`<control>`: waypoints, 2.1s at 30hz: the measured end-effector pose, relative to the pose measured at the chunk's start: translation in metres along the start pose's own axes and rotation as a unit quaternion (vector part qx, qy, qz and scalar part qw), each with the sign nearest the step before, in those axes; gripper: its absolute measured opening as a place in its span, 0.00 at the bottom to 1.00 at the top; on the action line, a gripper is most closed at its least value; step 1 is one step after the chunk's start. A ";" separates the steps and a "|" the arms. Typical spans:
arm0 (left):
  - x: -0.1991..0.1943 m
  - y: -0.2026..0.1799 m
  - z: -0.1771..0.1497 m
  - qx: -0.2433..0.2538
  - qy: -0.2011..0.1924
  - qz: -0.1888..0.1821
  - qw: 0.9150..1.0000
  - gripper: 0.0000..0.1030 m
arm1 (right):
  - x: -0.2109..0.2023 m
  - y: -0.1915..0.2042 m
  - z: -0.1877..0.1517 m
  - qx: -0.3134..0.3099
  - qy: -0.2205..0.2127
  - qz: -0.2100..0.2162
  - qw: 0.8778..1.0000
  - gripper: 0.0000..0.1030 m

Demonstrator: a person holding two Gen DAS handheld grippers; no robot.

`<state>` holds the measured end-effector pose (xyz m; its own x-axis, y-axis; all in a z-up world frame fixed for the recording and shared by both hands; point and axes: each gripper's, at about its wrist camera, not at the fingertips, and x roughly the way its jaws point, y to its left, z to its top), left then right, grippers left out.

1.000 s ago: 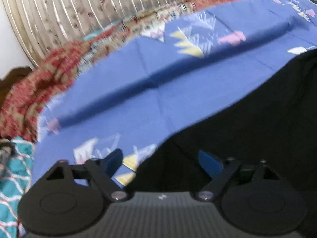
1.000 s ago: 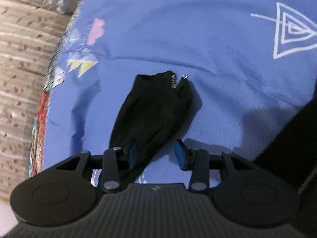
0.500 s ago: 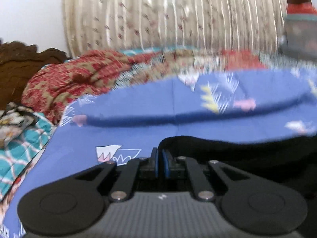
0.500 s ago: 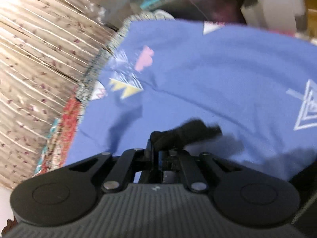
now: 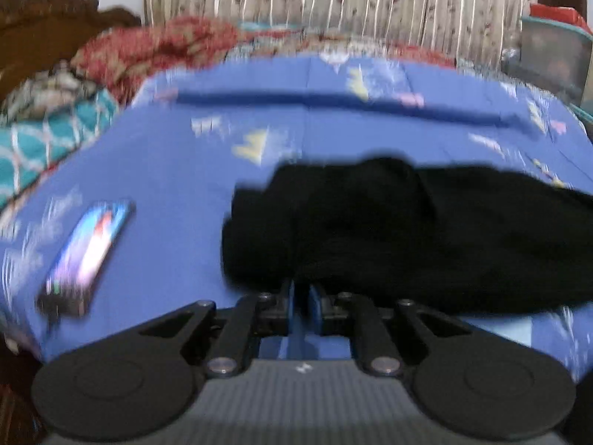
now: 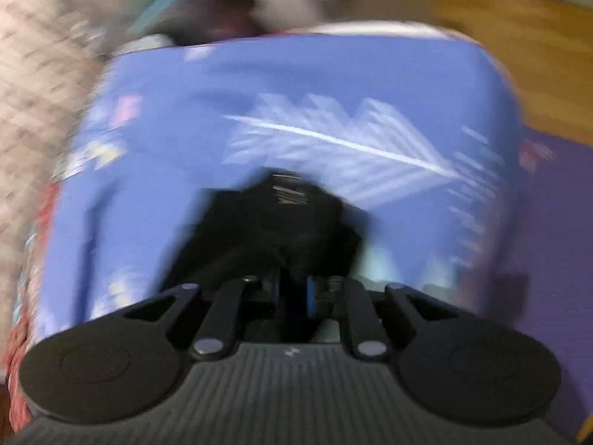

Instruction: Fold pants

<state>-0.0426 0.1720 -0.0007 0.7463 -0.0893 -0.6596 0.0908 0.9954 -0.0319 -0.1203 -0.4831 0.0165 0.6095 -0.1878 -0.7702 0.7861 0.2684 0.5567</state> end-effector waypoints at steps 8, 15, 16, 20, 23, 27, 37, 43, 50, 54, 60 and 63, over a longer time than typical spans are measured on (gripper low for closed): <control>-0.043 0.067 0.003 -0.147 -0.024 -0.009 0.989 0.50 | -0.051 0.044 -0.012 -0.081 -0.172 -0.027 0.981 0.42; -0.004 0.099 0.028 -0.250 0.013 -0.092 0.964 0.78 | -0.074 0.095 -0.056 -0.221 -0.214 0.048 0.950 0.44; 0.004 0.097 0.030 -0.251 0.016 -0.099 0.963 0.82 | -0.070 0.109 -0.068 -0.251 -0.184 0.073 0.948 0.44; 0.039 0.087 0.029 -0.274 0.058 -0.136 0.950 0.88 | -0.042 0.174 -0.143 -0.355 -0.039 0.168 0.919 0.44; 0.056 0.085 0.017 -0.327 0.074 -0.174 0.926 0.88 | -0.014 0.229 -0.221 -0.429 0.076 0.224 0.872 0.44; 0.067 0.077 0.001 -0.334 0.075 -0.166 0.925 0.26 | 0.026 0.294 -0.338 -0.478 0.206 0.260 0.813 0.43; 0.023 0.047 -0.014 -0.145 0.001 -0.058 0.988 0.17 | 0.036 0.301 -0.522 -0.614 0.308 0.278 0.671 0.44; 0.004 0.070 -0.017 -0.198 -0.023 -0.085 0.976 0.55 | 0.020 0.329 -0.479 -0.624 0.290 0.303 0.659 0.43; 0.006 0.093 -0.005 -0.285 -0.026 -0.151 0.946 0.68 | 0.044 0.384 -0.493 -0.584 0.282 0.299 0.700 0.71; 0.022 0.090 0.000 -0.297 -0.007 -0.152 0.943 0.60 | 0.075 0.407 -0.545 -0.581 0.334 0.231 0.705 0.75; 0.044 0.081 -0.003 -0.280 0.014 -0.160 0.946 0.14 | 0.075 0.397 -0.573 -0.650 0.264 0.162 0.694 0.27; 0.034 0.087 -0.005 -0.279 -0.005 -0.168 0.946 0.14 | 0.049 0.407 -0.566 -0.627 0.271 0.258 0.683 0.21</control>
<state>-0.0126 0.2560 -0.0295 0.7439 -0.4010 -0.5346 -0.0357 0.7750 -0.6310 0.1719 0.1516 0.0287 0.3774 0.5240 -0.7635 -0.4313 0.8291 0.3558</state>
